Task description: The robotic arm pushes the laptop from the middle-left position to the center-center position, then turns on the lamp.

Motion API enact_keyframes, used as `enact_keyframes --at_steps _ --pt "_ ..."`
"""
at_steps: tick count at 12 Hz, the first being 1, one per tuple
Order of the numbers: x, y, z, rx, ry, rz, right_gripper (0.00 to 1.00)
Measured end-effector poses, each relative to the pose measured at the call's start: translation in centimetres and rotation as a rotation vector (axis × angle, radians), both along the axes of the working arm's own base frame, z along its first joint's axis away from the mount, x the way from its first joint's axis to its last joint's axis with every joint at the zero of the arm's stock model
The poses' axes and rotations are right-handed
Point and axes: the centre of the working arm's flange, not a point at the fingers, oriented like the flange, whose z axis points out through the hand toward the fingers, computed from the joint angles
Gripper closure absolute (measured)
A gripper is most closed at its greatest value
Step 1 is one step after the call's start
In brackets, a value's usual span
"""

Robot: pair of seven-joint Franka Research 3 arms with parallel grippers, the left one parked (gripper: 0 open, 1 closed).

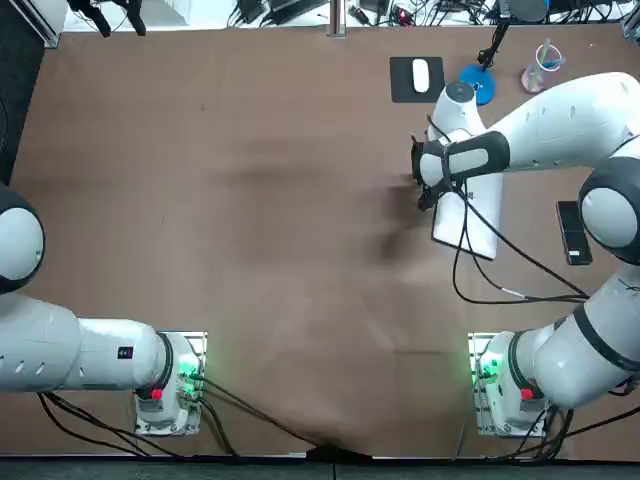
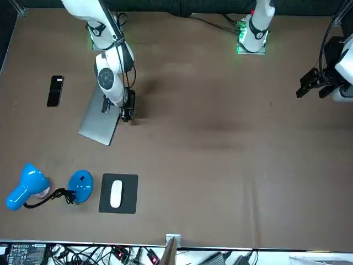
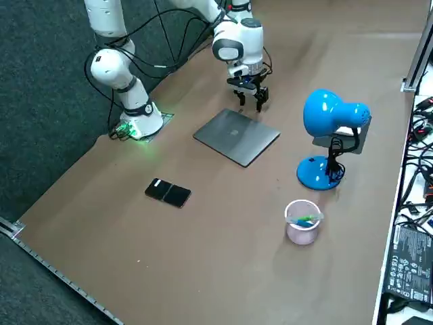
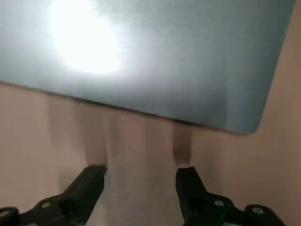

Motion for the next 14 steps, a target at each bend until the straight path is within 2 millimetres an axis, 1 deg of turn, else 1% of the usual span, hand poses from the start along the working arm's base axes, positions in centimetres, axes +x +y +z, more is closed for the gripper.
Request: enact_keyframes --at_steps 1,3,9,12,14 --pt "-0.3 -0.2 -0.3 -0.003 0.005 -0.001 0.05" --pt "-1.4 -0.8 -1.1 0.003 -0.019 -0.005 0.04" --pt "-3.7 -2.7 -1.1 0.000 -0.033 -0.013 0.04" --pt "-4.3 -4.2 -1.1 -0.002 -0.026 -0.002 0.04" --pt "-4.5 -5.9 -1.0 -0.001 -0.020 0.016 0.04"
